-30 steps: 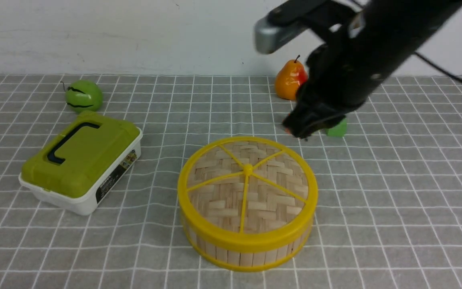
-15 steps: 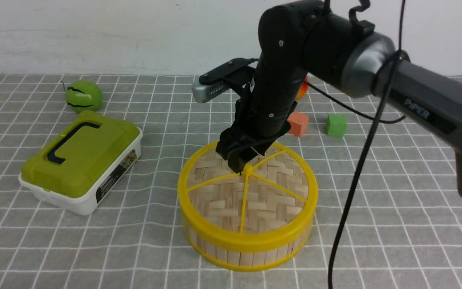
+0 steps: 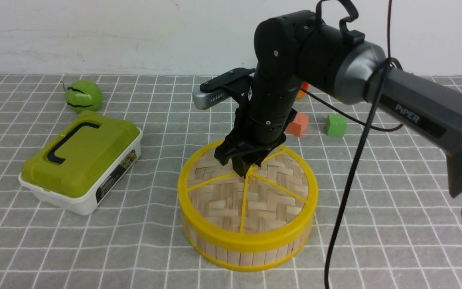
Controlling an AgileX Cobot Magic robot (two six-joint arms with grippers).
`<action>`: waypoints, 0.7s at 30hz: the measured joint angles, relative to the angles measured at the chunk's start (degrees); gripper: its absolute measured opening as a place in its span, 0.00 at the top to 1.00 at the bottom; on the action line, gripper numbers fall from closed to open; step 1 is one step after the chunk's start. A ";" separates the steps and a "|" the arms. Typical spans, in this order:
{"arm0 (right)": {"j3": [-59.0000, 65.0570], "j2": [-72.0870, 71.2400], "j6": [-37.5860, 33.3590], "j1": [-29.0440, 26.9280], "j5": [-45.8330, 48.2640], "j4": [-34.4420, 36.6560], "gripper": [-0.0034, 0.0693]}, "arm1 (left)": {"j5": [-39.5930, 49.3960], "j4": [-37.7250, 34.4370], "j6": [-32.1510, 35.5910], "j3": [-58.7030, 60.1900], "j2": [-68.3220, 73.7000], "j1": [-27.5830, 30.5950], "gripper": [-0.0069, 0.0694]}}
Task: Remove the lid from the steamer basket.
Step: Use the right arm to lift the lid of the steamer
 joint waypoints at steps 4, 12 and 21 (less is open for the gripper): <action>0.00 0.00 0.00 0.07 0.00 0.87 0.75 | 0.00 0.00 0.00 0.00 0.00 0.00 0.60; 0.00 0.00 -0.69 0.07 0.00 1.46 0.85 | 0.00 0.00 0.00 0.00 0.00 0.00 0.60; 0.44 -3.40 -1.02 0.07 0.06 0.63 0.85 | 0.00 0.00 0.00 0.00 0.00 0.00 0.60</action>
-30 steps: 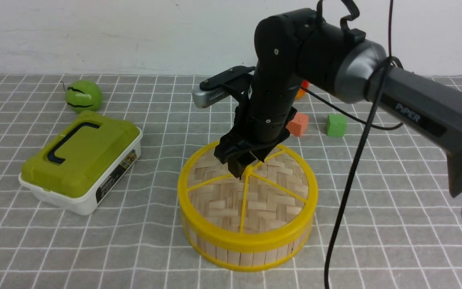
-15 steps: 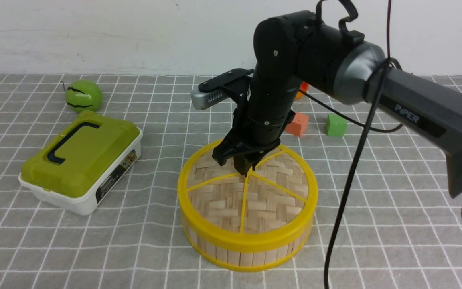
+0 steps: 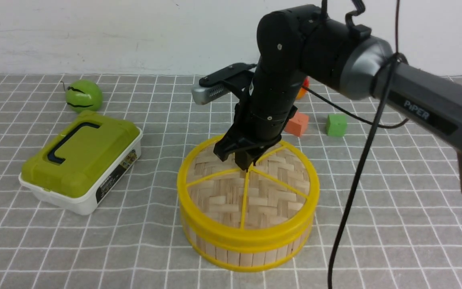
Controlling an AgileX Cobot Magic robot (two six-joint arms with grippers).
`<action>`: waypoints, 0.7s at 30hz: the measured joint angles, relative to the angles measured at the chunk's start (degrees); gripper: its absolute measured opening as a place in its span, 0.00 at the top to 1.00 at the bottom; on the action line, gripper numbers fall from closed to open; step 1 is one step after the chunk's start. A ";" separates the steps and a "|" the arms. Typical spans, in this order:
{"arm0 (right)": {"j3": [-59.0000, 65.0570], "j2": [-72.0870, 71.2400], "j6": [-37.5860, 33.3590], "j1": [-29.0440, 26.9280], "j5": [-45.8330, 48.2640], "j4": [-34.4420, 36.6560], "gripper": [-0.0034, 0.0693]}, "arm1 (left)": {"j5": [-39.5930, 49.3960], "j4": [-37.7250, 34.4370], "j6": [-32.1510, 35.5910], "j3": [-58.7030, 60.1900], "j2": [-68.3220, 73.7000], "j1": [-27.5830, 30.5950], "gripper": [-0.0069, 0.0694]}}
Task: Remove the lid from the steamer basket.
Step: Use the right arm to lift the lid of the steamer, then use the right arm to place the steamer lid on the table
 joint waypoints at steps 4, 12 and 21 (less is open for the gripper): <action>0.02 -6.69 -0.22 0.00 0.18 -3.05 0.85 | 0.00 0.00 0.00 0.00 0.00 0.00 0.60; 2.77 -20.71 0.18 -8.28 0.35 -4.19 0.85 | 0.00 0.00 0.00 0.00 0.00 0.00 0.60; 29.77 -27.37 0.81 -24.57 -1.45 -5.11 0.85 | 0.00 0.00 0.00 0.00 0.00 0.00 0.60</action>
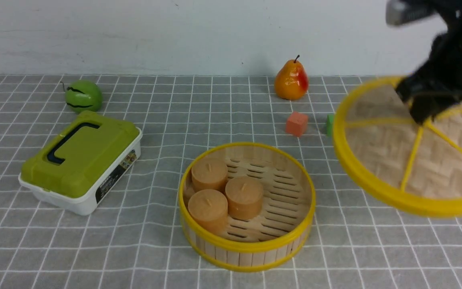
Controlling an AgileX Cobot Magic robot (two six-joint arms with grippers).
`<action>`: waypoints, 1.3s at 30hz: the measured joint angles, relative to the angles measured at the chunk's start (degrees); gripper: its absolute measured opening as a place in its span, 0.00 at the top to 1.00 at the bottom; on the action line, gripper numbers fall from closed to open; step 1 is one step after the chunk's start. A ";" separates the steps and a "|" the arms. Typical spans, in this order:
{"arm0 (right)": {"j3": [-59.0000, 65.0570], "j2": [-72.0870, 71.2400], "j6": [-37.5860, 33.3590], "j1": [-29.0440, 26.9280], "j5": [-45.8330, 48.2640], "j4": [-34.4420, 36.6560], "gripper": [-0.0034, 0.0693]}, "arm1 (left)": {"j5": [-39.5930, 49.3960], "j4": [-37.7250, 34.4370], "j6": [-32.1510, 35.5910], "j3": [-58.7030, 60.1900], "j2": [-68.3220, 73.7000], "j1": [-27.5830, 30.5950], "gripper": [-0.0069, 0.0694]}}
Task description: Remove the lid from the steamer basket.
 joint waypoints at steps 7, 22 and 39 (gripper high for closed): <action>15.31 3.88 0.33 -3.51 -17.84 1.23 0.85 | 0.00 0.00 0.00 0.00 0.00 0.00 0.60; 15.79 7.11 0.44 -3.45 -22.14 6.94 0.40 | 0.00 0.00 0.00 0.00 0.00 0.00 0.60; 21.44 -41.89 -0.49 -3.45 -10.86 8.07 0.92 | 0.00 0.00 0.00 0.00 0.00 0.00 0.60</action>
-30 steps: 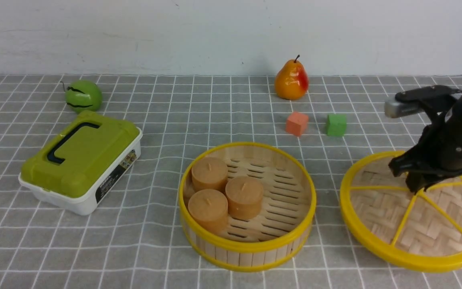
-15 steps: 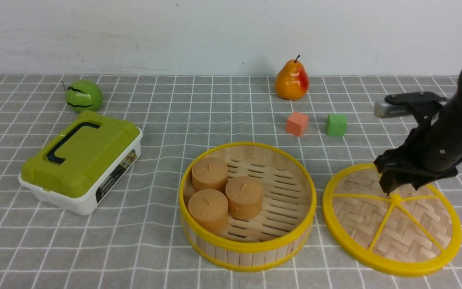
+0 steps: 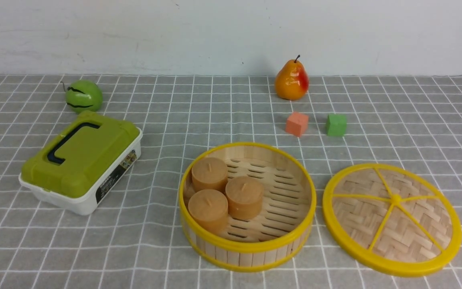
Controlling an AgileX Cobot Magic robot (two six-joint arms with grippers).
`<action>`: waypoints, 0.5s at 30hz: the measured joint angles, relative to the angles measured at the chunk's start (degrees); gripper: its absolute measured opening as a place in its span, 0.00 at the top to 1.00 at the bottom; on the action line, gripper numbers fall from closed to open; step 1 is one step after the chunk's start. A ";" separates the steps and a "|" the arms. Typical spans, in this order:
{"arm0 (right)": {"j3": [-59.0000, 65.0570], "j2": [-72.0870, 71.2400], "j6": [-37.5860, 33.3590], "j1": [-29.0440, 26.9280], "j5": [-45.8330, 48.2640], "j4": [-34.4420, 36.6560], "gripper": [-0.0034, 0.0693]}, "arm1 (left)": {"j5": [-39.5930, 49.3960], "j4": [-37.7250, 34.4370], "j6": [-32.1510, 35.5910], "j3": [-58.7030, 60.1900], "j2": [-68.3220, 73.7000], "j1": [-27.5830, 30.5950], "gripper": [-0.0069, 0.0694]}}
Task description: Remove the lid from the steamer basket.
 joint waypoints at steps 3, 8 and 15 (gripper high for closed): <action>5.20 -8.90 0.00 0.00 -1.01 0.00 0.97 | 0.00 0.00 0.00 0.00 0.00 0.00 0.60; 11.90 -19.85 0.00 0.00 -4.61 -0.28 0.98 | 0.00 0.00 0.00 0.00 0.00 0.00 0.60; 16.20 -22.54 0.00 0.00 -5.62 -0.22 0.98 | 0.00 0.00 0.00 0.00 0.00 0.00 0.60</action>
